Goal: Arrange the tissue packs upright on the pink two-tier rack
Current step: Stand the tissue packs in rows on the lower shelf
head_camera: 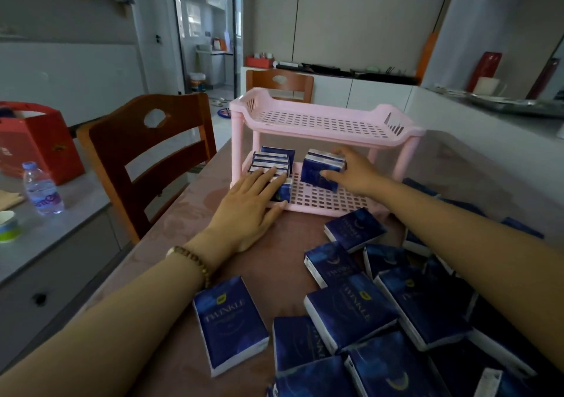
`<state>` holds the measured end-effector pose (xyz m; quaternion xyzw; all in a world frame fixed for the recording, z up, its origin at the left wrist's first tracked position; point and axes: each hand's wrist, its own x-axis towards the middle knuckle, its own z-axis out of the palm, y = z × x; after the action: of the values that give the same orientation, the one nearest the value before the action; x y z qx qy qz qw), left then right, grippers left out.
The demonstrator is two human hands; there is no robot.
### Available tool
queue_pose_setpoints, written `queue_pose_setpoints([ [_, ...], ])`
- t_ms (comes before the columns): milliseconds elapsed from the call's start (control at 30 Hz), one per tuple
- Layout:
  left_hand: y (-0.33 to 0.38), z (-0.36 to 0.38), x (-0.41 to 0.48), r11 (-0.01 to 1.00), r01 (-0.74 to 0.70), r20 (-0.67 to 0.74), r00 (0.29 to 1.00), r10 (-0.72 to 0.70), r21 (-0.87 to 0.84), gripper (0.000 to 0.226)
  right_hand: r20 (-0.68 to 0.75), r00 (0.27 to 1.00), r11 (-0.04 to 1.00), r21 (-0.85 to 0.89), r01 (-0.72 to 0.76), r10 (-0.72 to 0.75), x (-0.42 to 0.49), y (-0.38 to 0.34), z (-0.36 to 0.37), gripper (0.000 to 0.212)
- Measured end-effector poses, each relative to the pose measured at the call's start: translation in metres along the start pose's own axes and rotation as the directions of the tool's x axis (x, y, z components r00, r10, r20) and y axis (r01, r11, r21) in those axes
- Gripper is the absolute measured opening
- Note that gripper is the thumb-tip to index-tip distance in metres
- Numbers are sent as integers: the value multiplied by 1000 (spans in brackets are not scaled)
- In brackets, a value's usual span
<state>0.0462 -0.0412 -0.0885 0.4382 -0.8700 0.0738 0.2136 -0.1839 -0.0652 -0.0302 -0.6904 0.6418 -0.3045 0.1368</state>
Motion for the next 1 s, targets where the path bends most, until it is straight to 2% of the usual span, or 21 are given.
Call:
queue_pose_setpoints([
  [233,-2,5,0,999,-9,-21,1000,9,-34,70,122,991,995,-92,-48,59,35,10,13,56],
  [400,-1,4,0,999,2,-28,1000,-3,-46,72,114,992,989,-145,-28,45,48,11,17,55],
  [533,0,4,0,999,5,-29,1000,-6,-54,73,146,989,990,-138,-10,31,55,8,19,49],
  [767,1,4,0,998,9,-31,999,-11,-67,72,226,973,992,-96,76,-53,60,-1,19,61],
  [900,2,4,1,997,11,-31,999,-14,-72,72,291,956,999,12,44,-45,66,-14,28,56],
  [1000,2,3,0,997,9,-45,999,-12,-71,70,305,949,996,-14,91,-82,72,-15,37,48],
])
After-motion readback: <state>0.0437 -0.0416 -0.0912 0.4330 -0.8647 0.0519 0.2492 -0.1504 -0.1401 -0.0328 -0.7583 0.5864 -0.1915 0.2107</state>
